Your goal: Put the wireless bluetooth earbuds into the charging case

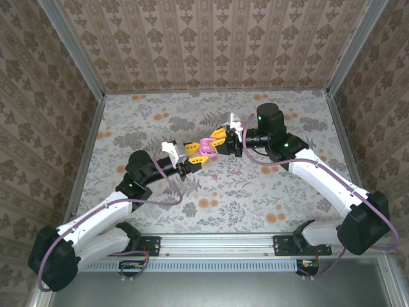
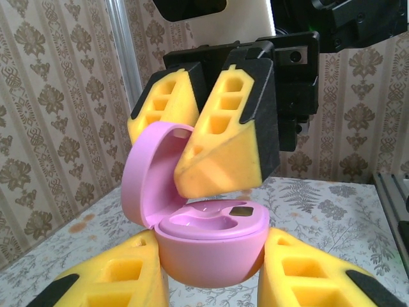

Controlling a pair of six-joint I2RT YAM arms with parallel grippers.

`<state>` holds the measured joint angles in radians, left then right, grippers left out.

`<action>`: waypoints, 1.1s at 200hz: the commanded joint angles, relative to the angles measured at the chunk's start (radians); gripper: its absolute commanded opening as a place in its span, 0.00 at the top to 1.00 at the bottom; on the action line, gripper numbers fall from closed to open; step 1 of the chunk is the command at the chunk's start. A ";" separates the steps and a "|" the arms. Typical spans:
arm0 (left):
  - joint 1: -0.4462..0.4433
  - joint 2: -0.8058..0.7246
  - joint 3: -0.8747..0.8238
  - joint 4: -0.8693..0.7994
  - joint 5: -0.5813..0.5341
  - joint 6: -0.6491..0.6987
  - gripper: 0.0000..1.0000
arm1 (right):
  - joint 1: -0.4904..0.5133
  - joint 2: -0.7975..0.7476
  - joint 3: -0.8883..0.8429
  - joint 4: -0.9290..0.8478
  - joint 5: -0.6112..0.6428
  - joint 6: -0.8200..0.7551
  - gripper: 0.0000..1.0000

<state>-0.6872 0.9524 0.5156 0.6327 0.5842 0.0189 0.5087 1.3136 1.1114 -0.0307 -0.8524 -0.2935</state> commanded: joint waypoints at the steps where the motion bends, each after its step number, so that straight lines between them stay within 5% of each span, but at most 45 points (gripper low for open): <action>1: -0.007 -0.010 0.038 0.005 0.018 -0.006 0.68 | 0.005 -0.028 0.027 -0.016 0.006 -0.026 0.80; 50: -0.007 -0.010 0.041 -0.014 0.004 0.000 0.55 | 0.006 -0.038 0.021 -0.009 0.006 -0.035 0.81; 220: -0.006 0.017 0.066 -0.060 0.028 0.001 0.47 | 0.008 -0.045 0.002 0.036 0.011 -0.007 0.82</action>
<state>-0.6933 0.9581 0.5468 0.5804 0.5915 0.0189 0.5114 1.2949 1.1114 -0.0254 -0.8379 -0.3111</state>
